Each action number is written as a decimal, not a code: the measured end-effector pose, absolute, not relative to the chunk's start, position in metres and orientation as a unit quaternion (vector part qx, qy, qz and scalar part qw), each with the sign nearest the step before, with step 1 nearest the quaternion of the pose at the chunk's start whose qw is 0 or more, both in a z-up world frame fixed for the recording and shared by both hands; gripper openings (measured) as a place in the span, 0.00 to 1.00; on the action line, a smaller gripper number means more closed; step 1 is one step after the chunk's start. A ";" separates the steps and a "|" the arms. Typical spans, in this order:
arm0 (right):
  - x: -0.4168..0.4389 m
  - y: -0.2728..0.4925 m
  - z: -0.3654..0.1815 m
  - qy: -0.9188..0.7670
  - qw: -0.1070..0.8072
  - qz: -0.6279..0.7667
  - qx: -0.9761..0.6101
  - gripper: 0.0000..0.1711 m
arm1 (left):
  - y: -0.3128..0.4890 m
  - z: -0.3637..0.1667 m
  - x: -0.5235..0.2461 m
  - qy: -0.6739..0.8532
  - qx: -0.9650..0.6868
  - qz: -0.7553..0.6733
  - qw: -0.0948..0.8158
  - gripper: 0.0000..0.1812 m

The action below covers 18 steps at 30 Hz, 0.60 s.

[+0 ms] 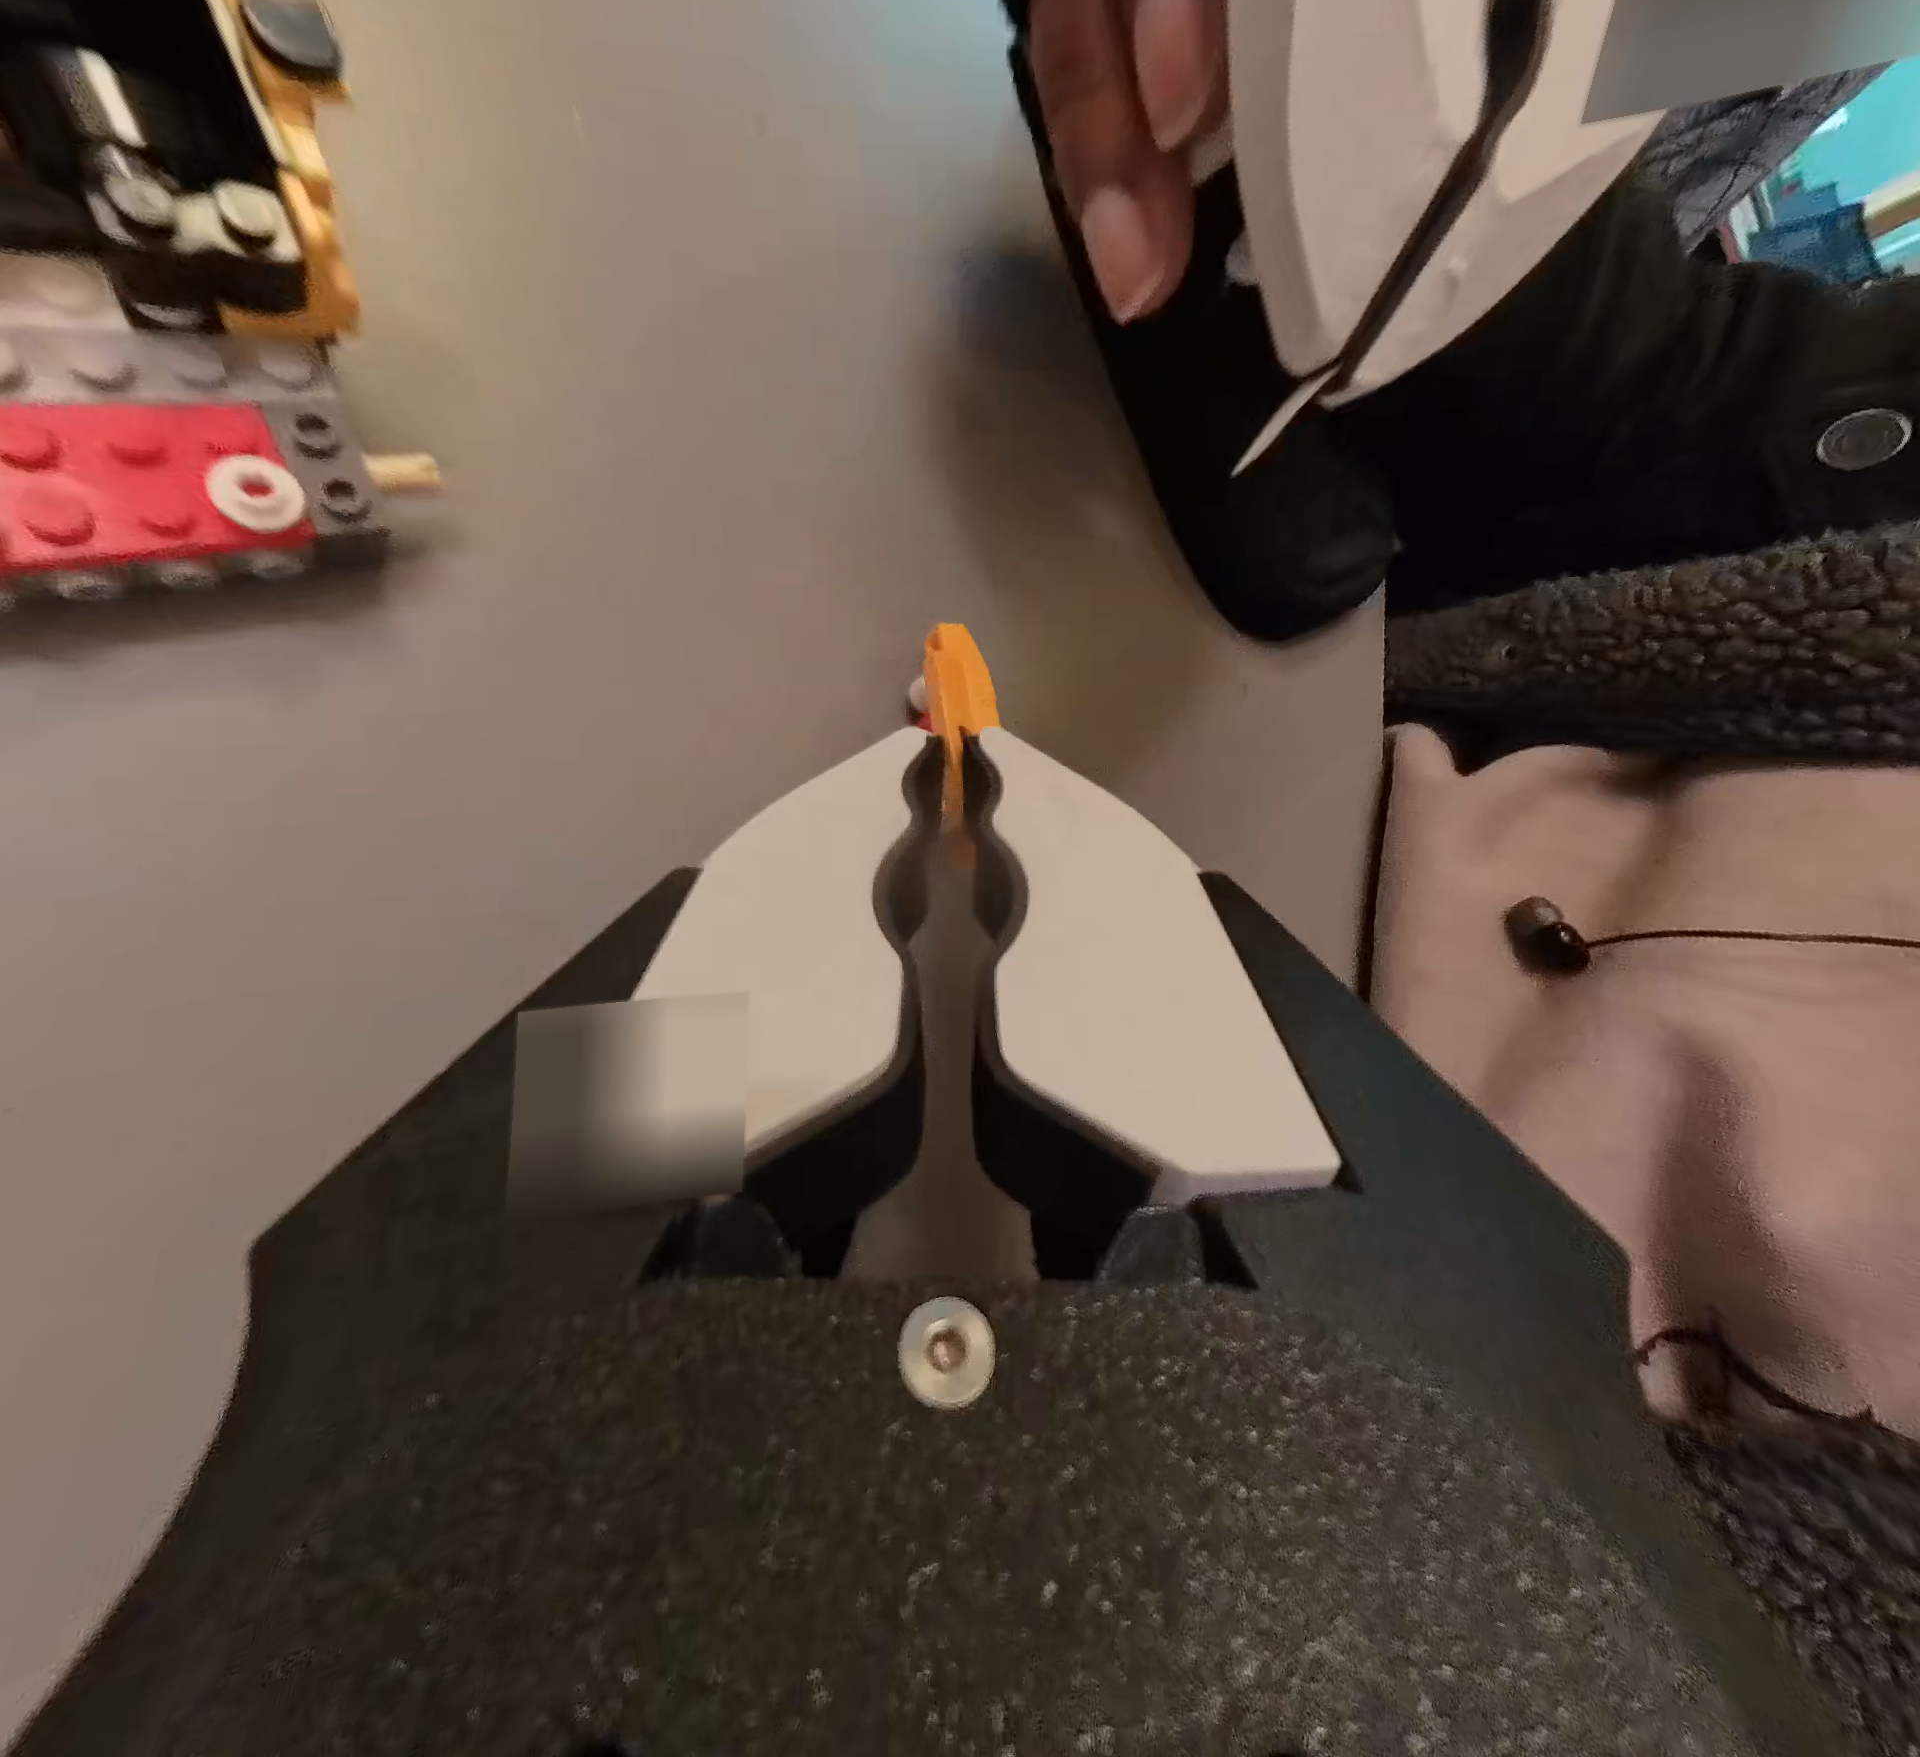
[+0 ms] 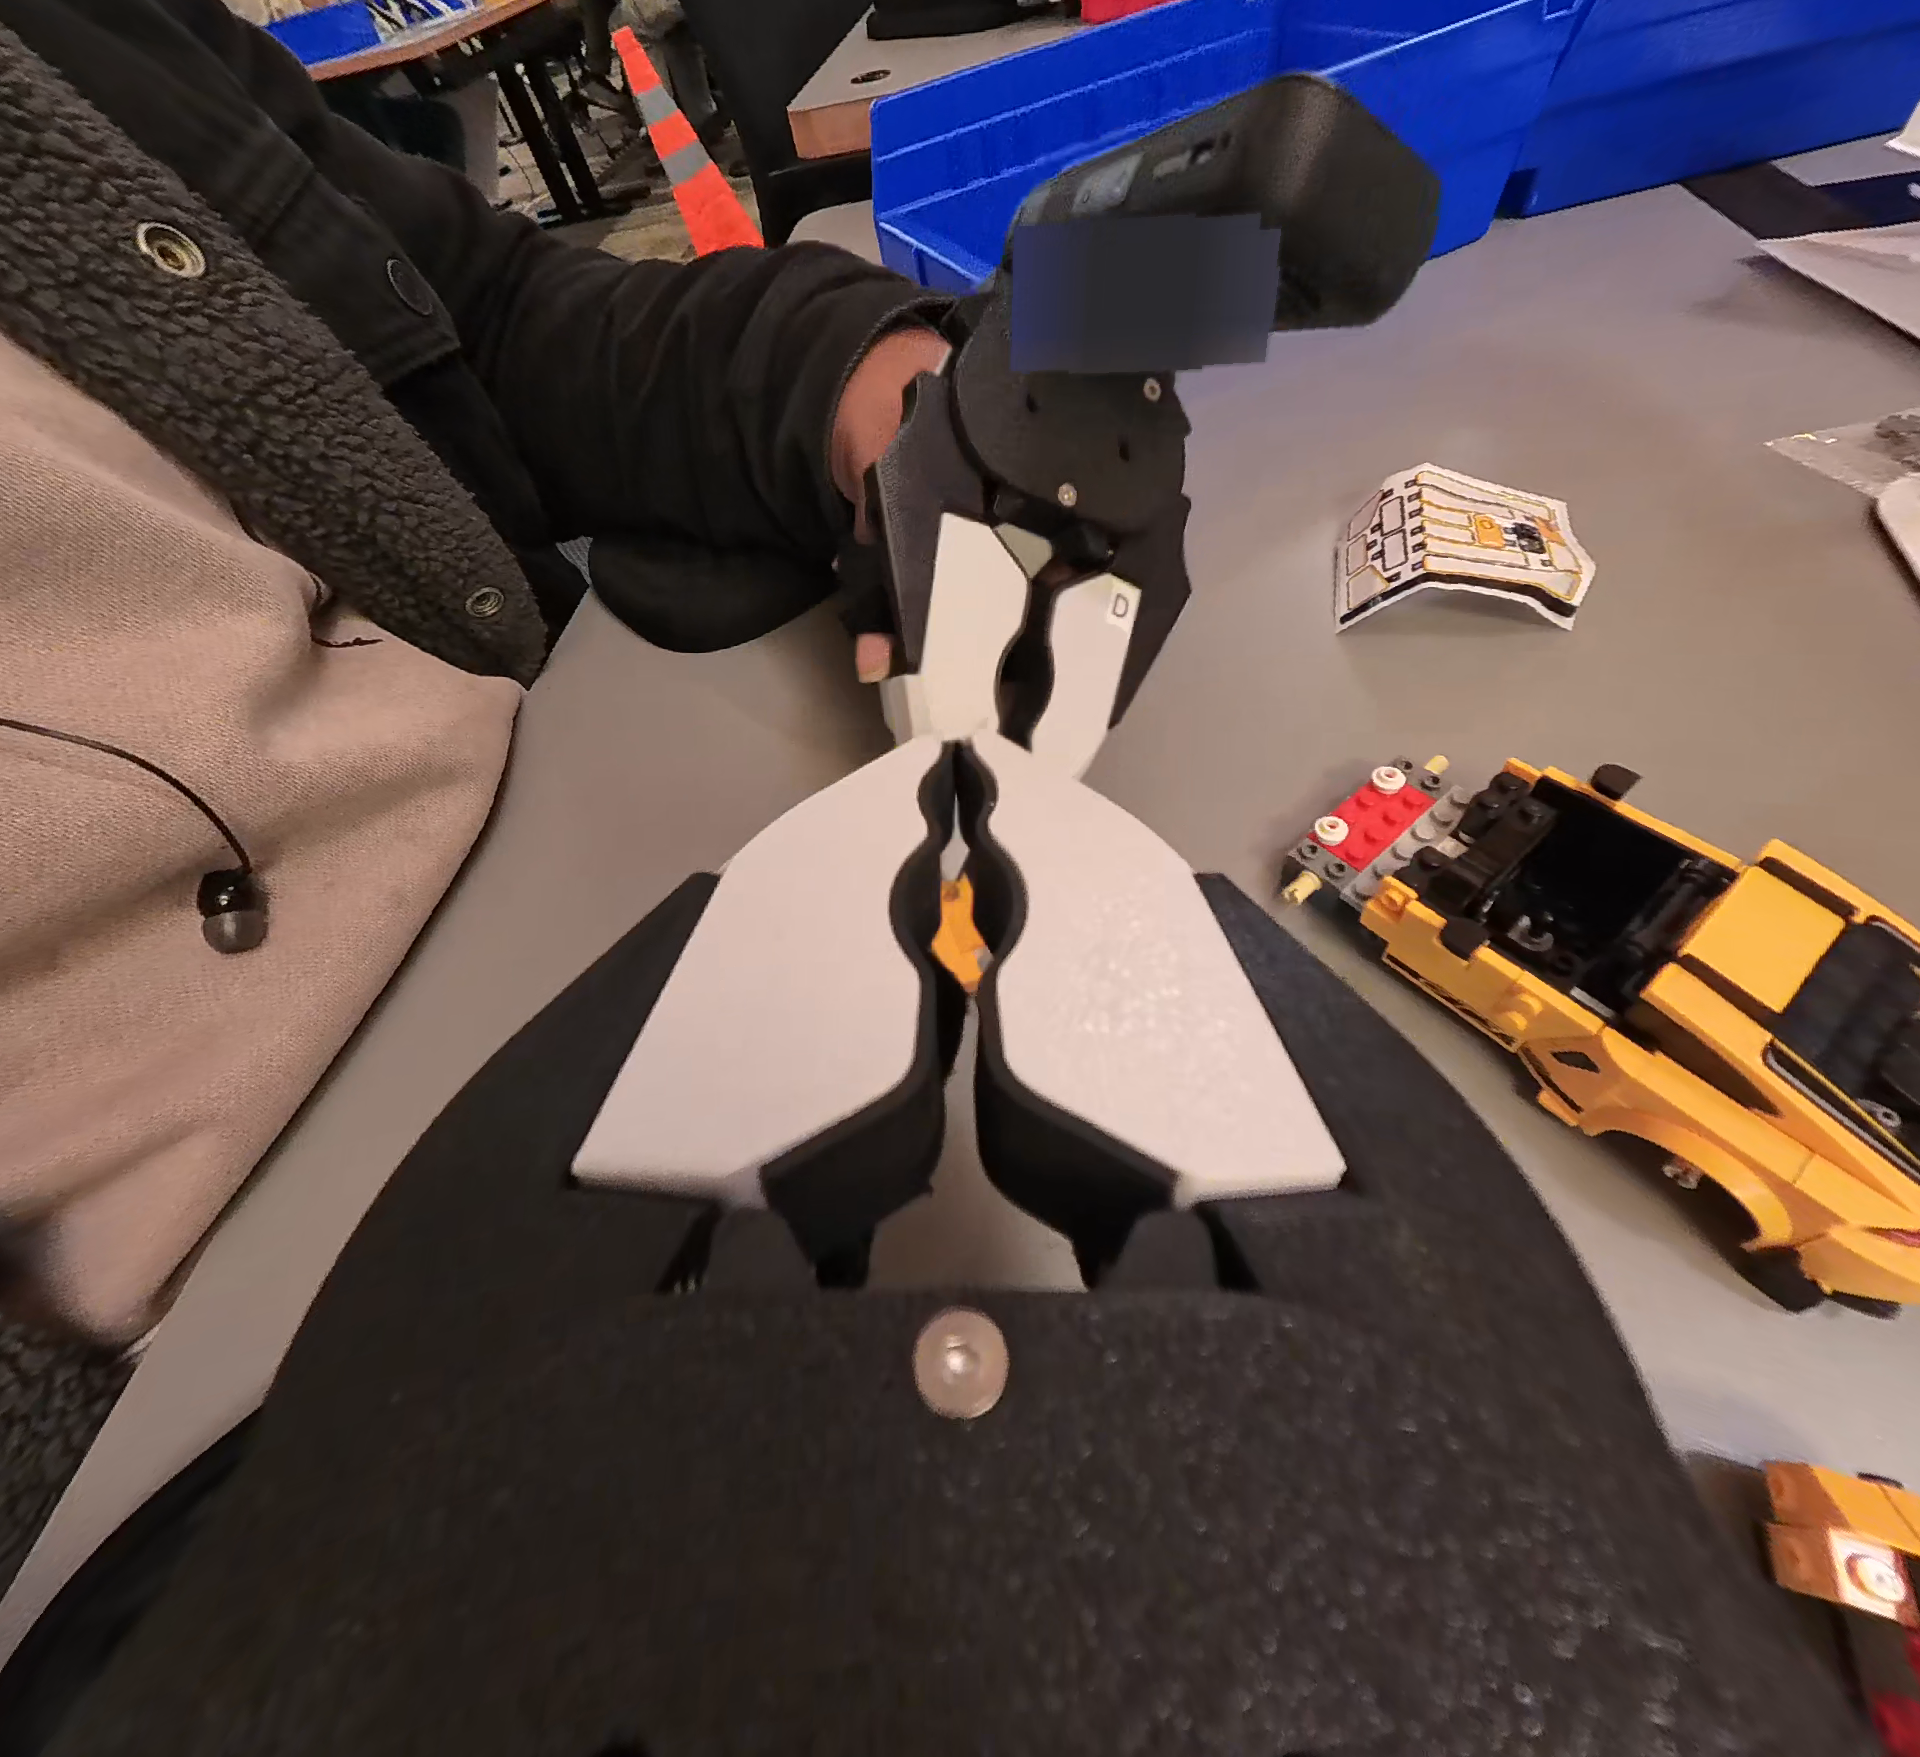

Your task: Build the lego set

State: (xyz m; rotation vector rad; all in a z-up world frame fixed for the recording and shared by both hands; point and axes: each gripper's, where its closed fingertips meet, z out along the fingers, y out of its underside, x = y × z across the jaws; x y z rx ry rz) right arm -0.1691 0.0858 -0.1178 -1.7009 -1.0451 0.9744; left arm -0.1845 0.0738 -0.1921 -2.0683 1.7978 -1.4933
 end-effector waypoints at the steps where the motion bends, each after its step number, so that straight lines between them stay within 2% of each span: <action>1: -0.169 0.086 -0.119 -0.422 0.443 0.393 -0.687 0.00 | 0.073 -0.194 -0.185 0.579 -0.665 -0.472 0.010 0.02; 18: -0.169 0.086 -0.125 -0.423 0.430 0.388 -0.696 0.00 | 0.107 -0.200 -0.186 0.581 -0.698 -0.406 0.102 0.05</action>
